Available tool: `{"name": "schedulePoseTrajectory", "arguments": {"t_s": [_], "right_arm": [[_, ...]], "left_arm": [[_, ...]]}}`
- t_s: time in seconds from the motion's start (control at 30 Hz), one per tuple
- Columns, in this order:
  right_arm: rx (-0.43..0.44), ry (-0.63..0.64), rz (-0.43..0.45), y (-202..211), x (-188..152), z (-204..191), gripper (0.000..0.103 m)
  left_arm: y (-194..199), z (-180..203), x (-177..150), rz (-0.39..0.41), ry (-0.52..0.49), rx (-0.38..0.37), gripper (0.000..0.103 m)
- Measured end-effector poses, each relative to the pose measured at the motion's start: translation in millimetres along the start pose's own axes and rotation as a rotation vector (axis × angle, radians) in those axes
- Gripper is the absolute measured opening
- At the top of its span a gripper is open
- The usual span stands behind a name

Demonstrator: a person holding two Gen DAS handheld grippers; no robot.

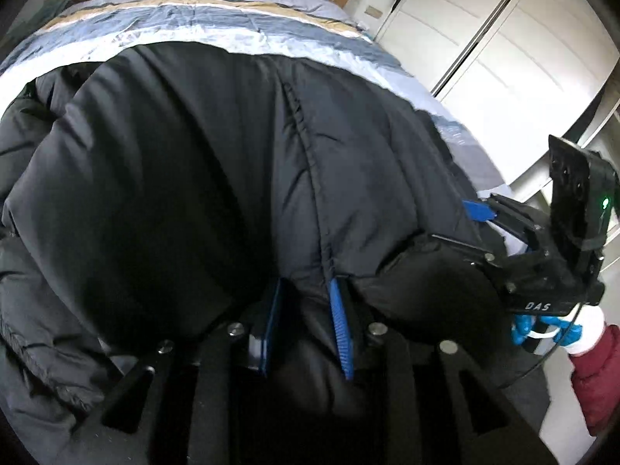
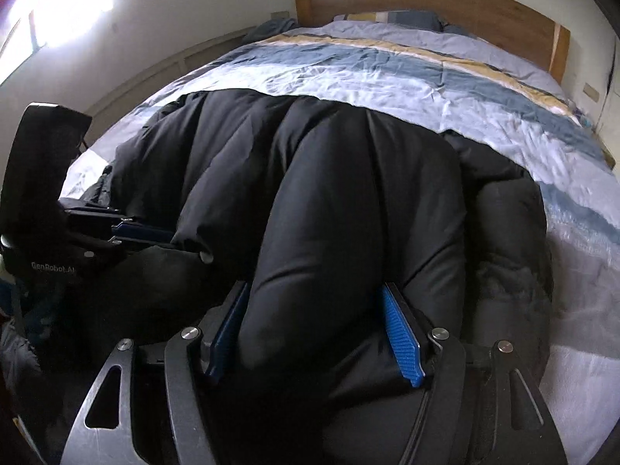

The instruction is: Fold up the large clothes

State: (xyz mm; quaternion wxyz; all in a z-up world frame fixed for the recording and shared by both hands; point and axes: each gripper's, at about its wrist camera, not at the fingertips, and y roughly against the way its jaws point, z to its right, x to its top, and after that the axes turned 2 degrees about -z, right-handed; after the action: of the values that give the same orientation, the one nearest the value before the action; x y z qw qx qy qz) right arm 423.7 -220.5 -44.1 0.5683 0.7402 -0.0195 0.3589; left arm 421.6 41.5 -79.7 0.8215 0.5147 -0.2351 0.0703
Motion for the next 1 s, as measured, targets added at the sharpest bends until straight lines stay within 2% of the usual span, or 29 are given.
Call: {"name": "schedulePoseTrajectory", "arguments": {"t_s": [0.1,0.2,0.3,0.47,0.57,0.7,0.9,1.0], "right_arm": [[-0.009,-0.04,-0.016,-5,4,3,0.067],[-0.028,-0.028,-0.024,2,12,-1,0.067],[-0.019,-0.01,0.015,25,14,-8,0.067],[-0.018,-0.006,-0.015,17,-1,-9,0.068],[-0.008,-0.057,-0.021,18,-10,-6,0.068],[-0.012,-0.074,-0.027,34,-14,-12,0.068],[-0.007,-0.092,-0.015,75,-32,-23,0.068],[-0.01,-0.104,-0.001,100,-50,-30,0.068]], "left_arm": [[-1,-1,8,-0.011,0.028,0.016,0.025],[14,4,7,0.007,0.035,0.027,0.025],[34,10,5,0.044,0.023,0.027,0.029],[27,9,-11,0.023,0.023,0.056,0.029],[34,10,-13,0.032,0.047,0.06,0.029],[57,17,-20,0.051,0.059,0.077,0.03],[110,22,-48,0.095,0.105,0.08,0.045],[138,24,-73,0.109,0.102,0.103,0.048]]}}
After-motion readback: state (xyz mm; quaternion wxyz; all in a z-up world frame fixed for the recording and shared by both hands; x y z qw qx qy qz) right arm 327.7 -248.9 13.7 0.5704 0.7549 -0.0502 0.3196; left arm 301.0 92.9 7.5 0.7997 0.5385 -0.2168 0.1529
